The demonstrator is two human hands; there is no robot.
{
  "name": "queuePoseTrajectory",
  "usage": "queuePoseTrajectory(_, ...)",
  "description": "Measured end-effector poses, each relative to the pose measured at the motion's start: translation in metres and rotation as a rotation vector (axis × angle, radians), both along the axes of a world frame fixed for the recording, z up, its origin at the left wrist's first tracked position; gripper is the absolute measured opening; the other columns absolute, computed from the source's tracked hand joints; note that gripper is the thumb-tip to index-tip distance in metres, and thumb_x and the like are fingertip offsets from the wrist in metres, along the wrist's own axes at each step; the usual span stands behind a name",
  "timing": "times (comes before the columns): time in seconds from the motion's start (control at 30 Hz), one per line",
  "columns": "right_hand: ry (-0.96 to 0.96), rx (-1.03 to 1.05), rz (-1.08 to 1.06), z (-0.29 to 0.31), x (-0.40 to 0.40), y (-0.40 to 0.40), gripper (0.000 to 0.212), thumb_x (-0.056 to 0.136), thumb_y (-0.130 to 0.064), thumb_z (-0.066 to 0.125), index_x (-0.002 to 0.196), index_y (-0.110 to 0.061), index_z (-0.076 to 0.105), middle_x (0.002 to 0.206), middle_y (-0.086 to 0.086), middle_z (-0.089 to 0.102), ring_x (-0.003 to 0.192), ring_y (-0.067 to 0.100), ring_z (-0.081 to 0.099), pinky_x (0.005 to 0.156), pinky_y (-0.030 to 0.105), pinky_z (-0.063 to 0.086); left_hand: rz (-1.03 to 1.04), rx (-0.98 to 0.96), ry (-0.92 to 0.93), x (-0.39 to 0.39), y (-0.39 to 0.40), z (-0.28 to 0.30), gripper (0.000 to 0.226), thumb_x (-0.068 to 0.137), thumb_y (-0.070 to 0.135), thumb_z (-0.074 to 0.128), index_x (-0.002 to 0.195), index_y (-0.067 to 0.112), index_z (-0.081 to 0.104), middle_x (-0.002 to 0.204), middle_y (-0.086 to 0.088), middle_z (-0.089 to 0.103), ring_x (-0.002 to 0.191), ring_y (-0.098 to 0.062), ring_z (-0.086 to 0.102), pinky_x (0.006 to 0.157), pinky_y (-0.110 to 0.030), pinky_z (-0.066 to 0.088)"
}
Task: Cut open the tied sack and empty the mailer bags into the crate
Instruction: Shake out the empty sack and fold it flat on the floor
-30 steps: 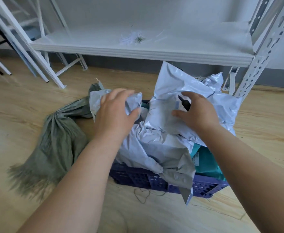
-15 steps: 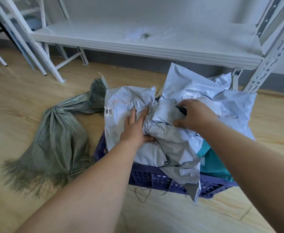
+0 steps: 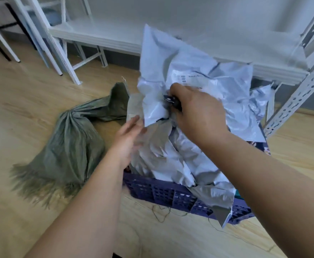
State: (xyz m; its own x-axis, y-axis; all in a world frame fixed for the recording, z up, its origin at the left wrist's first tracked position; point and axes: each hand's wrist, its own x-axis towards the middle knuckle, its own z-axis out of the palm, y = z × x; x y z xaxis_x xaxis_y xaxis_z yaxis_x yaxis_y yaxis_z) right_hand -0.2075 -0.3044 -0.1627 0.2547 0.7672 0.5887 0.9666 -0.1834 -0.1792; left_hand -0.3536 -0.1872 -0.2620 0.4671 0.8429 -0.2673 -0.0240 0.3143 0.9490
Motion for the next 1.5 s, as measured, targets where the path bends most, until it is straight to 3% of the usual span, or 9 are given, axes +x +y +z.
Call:
queuePoseTrajectory(0.13, -0.042, -0.468, 0.147, -0.034, -0.029, 0.012, 0.029, 0.083, -0.004, 0.054, 0.104, -0.023, 0.049, 0.087, -0.001, 0.058, 0.073, 0.027, 0.056, 0.045, 0.026, 0.021, 0.755, 0.089, -0.014, -0.041, 0.027, 0.002, 0.029, 0.097, 0.019, 0.048, 0.126, 0.021, 0.054, 0.123, 0.000, 0.062, 0.106, -0.010, 0.059, 0.101, -0.036, 0.046)
queuePoseTrajectory(0.3, 0.100, -0.701, 0.278, -0.045, -0.032, 0.013, 0.029, 0.086, -0.016, 0.057, 0.109, -0.034, 0.054, 0.083, -0.006, 0.054, 0.081, 0.020, 0.053, 0.061, 0.029, 0.036, 0.082, 0.543, 0.362, -0.032, 0.013, 0.000, 0.045, 0.088, 0.035, 0.065, 0.131, 0.037, 0.051, 0.134, 0.019, 0.043, 0.113, 0.010, 0.043, 0.091, -0.011, 0.033)
queuePoseTrajectory(0.43, 0.376, -0.451, 0.186, -0.022, -0.021, 0.011, 0.025, 0.076, -0.029, 0.071, 0.099, -0.027, 0.061, 0.094, -0.005, 0.063, 0.090, 0.023, 0.059, 0.072, 0.034, 0.050, -0.253, 0.598, 0.633, -0.021, 0.006, -0.014, 0.074, 0.077, 0.039, 0.076, 0.142, 0.023, 0.043, 0.150, -0.004, 0.034, 0.135, -0.017, 0.037, 0.111, -0.035, 0.032)
queuePoseTrajectory(0.5, 0.331, -0.310, -0.032, -0.024, -0.018, 0.010, 0.034, 0.076, -0.023, 0.071, 0.109, -0.024, 0.061, 0.119, -0.004, 0.059, 0.095, 0.026, 0.060, 0.073, 0.034, 0.048, -0.245, 0.579, 0.709, -0.020, 0.006, -0.013, 0.079, 0.073, 0.044, 0.078, 0.141, 0.024, 0.044, 0.148, -0.006, 0.038, 0.133, -0.023, 0.040, 0.110, -0.042, 0.034)
queuePoseTrajectory(0.63, 0.394, -0.488, -0.150, -0.056, -0.036, 0.017, 0.047, 0.083, -0.011, 0.062, 0.127, -0.021, 0.049, 0.150, -0.002, 0.029, 0.104, 0.029, 0.061, 0.077, 0.035, 0.049, -0.174, 0.728, 0.772, -0.012, 0.008, 0.001, 0.066, 0.067, 0.042, 0.079, 0.126, 0.027, 0.054, 0.128, 0.001, 0.051, 0.115, -0.019, 0.051, 0.092, -0.035, 0.045)
queuePoseTrajectory(0.8, 0.404, -0.482, -0.167, -0.075, -0.040, 0.033, 0.042, 0.080, -0.012, 0.067, 0.119, -0.017, 0.053, 0.131, 0.003, 0.043, 0.097, 0.030, 0.062, 0.068, 0.031, 0.043, -0.588, 0.533, 0.889, -0.008, -0.001, -0.010, 0.105, 0.066, 0.036, 0.082, 0.147, 0.032, 0.015, 0.112, 0.011, 0.045, 0.099, -0.014, 0.050, 0.082, -0.029, 0.045)
queuePoseTrajectory(1.0, 0.439, -0.596, -0.122, -0.102, -0.030, 0.038, 0.036, 0.083, -0.010, 0.061, 0.118, -0.015, 0.057, 0.121, 0.006, 0.058, 0.110, 0.027, 0.057, 0.089, 0.036, 0.050, -0.636, 0.652, 1.164, 0.018, -0.006, -0.071, 0.066, 0.090, 0.028, 0.054, 0.145, 0.021, 0.017, 0.128, -0.010, 0.053, 0.110, -0.033, 0.055, 0.092, -0.043, 0.048)
queuePoseTrajectory(1.23, 0.359, -0.780, -0.156, -0.124, -0.031, 0.041, 0.043, 0.089, -0.017, 0.057, 0.131, -0.024, 0.052, 0.133, 0.007, 0.053, 0.124, 0.033, 0.047, 0.096, 0.047, 0.047, -0.741, 0.633, 1.302, 0.032, 0.009, -0.102, 0.073, 0.092, 0.015, 0.049, 0.152, 0.021, 0.008, 0.153, -0.006, 0.030, 0.125, -0.034, 0.047, 0.095, -0.049, 0.045)
queuePoseTrajectory(1.5, 0.608, -0.351, 0.115, -0.085, -0.027, -0.021, 0.040, 0.083, -0.011, 0.063, 0.121, -0.021, 0.064, 0.114, 0.000, 0.068, 0.100, 0.021, 0.063, 0.084, 0.032, 0.049, -0.570, 0.597, 1.143, 0.016, 0.005, -0.051, 0.039, 0.079, 0.020, 0.066, 0.116, 0.012, 0.055, 0.105, -0.012, 0.062, 0.089, -0.027, 0.059, 0.071, -0.033, 0.047)
